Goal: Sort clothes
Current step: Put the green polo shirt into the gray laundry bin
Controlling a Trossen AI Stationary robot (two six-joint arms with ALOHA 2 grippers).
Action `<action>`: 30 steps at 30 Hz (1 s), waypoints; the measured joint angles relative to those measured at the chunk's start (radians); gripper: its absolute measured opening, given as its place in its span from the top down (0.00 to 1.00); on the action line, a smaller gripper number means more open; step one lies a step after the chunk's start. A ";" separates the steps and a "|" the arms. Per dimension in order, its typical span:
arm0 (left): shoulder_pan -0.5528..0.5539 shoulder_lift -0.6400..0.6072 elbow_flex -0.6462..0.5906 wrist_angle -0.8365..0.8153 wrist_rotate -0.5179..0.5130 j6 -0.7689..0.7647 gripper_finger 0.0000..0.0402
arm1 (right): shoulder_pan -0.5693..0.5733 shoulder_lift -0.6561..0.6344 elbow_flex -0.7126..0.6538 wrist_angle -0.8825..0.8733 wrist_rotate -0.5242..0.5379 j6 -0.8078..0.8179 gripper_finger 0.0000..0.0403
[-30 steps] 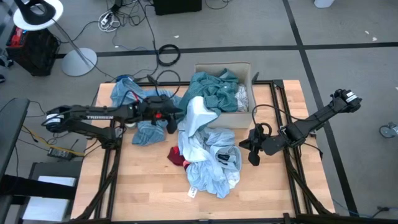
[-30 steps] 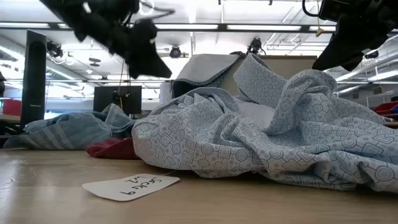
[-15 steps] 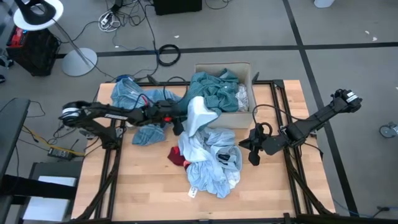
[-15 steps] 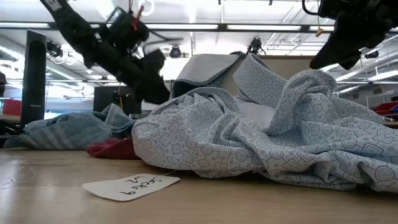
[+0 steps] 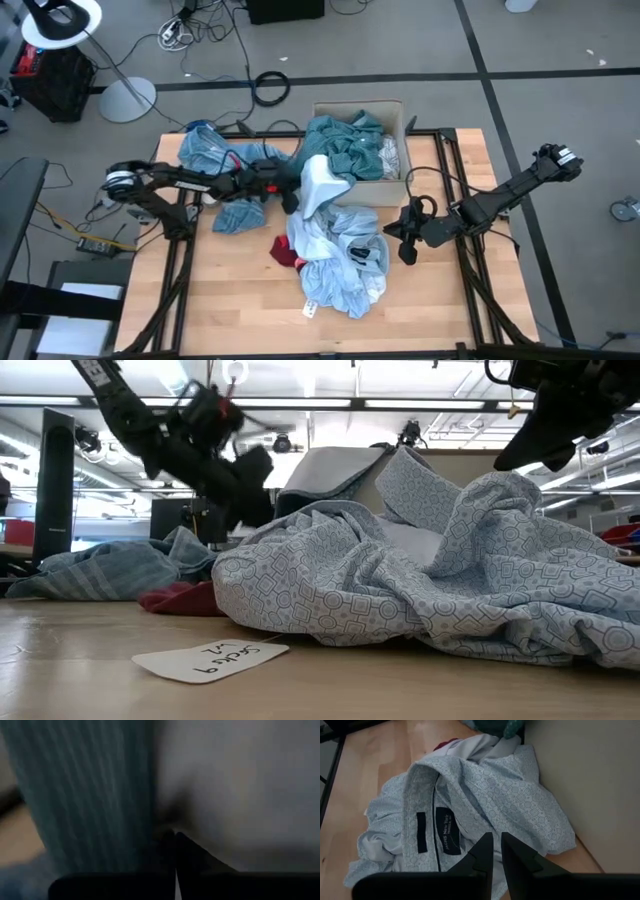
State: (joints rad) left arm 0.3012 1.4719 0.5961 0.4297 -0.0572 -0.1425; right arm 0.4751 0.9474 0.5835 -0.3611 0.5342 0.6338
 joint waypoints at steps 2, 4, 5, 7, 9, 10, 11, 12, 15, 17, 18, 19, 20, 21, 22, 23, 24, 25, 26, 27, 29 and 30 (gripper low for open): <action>0.000 -0.054 0.013 0.000 0.001 0.006 0.99 | 0.000 0.000 0.000 0.002 0.000 0.000 0.90; 0.000 -0.106 0.032 -0.002 0.001 0.023 1.00 | 0.000 0.000 0.000 0.003 0.000 0.000 0.90; 0.000 -0.129 0.047 0.003 0.001 0.035 1.00 | 0.000 0.000 0.000 0.001 0.000 -0.001 0.90; 0.000 -0.167 0.072 0.000 0.001 0.059 1.00 | 0.000 -0.001 0.000 0.004 0.000 -0.006 0.90; 0.000 -0.180 0.116 0.000 0.001 0.073 1.00 | 0.000 0.000 0.000 0.004 0.000 -0.009 0.90; 0.000 -0.183 0.140 0.000 0.002 0.088 1.00 | 0.000 0.000 0.000 0.007 0.000 -0.010 0.90; 0.000 -0.182 0.168 -0.002 0.004 0.103 1.00 | 0.000 0.000 0.000 0.011 0.000 -0.010 0.90; 0.000 -0.180 0.200 -0.003 0.007 0.117 1.00 | 0.000 0.000 0.000 0.010 0.000 -0.010 0.90; 0.000 -0.151 0.310 0.000 0.010 0.161 1.00 | -0.001 0.000 0.000 0.013 0.000 -0.010 0.90; 0.000 -0.117 0.394 -0.004 0.011 0.188 1.00 | -0.001 0.000 0.000 0.012 0.000 -0.010 0.90; 0.001 -0.100 0.437 -0.008 0.019 0.199 1.00 | -0.001 0.000 0.000 0.009 0.000 -0.010 0.90; 0.002 -0.081 0.480 -0.026 0.027 0.215 1.00 | -0.001 0.000 0.000 0.011 0.000 -0.011 0.90; 0.004 -0.058 0.529 -0.036 0.037 0.224 1.00 | -0.001 0.000 0.000 0.012 0.000 -0.015 0.90; 0.006 -0.031 0.579 -0.054 0.050 0.236 1.00 | -0.001 0.000 0.000 0.009 0.000 -0.017 0.90; 0.008 -0.001 0.629 -0.082 0.055 0.242 1.00 | -0.001 0.000 0.000 0.008 0.000 -0.021 0.90; 0.010 0.028 0.677 -0.114 0.059 0.244 1.00 | -0.001 0.000 0.000 0.013 0.000 -0.026 0.90; 0.013 0.061 0.726 -0.143 0.065 0.244 1.00 | -0.001 0.000 0.000 0.011 0.000 -0.026 0.90; 0.014 0.095 0.774 -0.179 0.073 0.244 1.00 | -0.001 0.000 0.000 0.009 0.000 -0.026 0.90; 0.015 0.129 0.822 -0.213 0.082 0.244 1.00 | -0.001 0.000 0.000 0.010 0.000 -0.026 0.90; 0.018 0.158 0.866 -0.248 0.096 0.244 1.00 | -0.001 0.000 0.000 0.009 0.000 -0.026 0.90; 0.019 0.218 0.947 -0.318 0.112 0.243 1.00 | -0.001 0.000 0.000 0.008 0.000 -0.027 0.90; 0.019 0.239 0.978 -0.350 0.113 0.242 1.00 | -0.001 0.000 0.000 0.008 0.000 -0.027 0.90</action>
State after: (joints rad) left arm 0.3206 1.7109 1.5737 0.0793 0.0563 0.0992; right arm 0.4740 0.9474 0.5835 -0.3533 0.5339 0.6071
